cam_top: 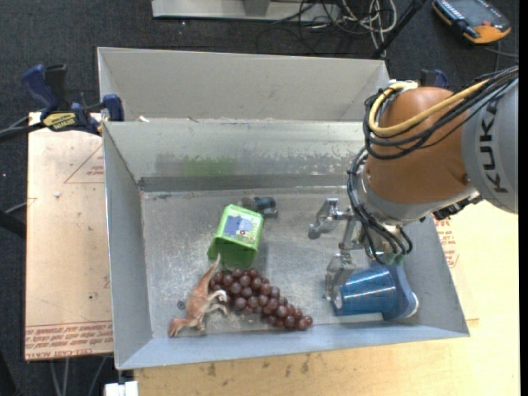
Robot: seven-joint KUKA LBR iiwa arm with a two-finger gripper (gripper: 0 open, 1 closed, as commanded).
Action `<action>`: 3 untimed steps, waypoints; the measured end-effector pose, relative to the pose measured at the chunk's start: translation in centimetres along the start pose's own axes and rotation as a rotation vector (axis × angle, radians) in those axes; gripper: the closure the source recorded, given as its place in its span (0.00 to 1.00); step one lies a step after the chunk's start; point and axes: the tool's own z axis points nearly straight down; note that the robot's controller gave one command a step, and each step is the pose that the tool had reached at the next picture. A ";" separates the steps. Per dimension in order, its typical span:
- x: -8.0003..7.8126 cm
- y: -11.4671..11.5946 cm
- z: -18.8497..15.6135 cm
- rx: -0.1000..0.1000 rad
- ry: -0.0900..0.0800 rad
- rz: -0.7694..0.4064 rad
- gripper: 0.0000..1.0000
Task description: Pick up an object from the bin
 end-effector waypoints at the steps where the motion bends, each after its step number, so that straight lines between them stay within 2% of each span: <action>1: -0.2 0.0 -0.4 0.000 -0.008 0.000 0.00; 2: 0.0 7.6 7.3 -0.001 -0.013 -0.040 0.00; 3: 2.0 11.2 7.4 0.001 -0.001 -0.015 0.00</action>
Offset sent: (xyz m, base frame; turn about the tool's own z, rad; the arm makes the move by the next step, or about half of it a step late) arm -0.0061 0.1447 -0.1443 -0.0807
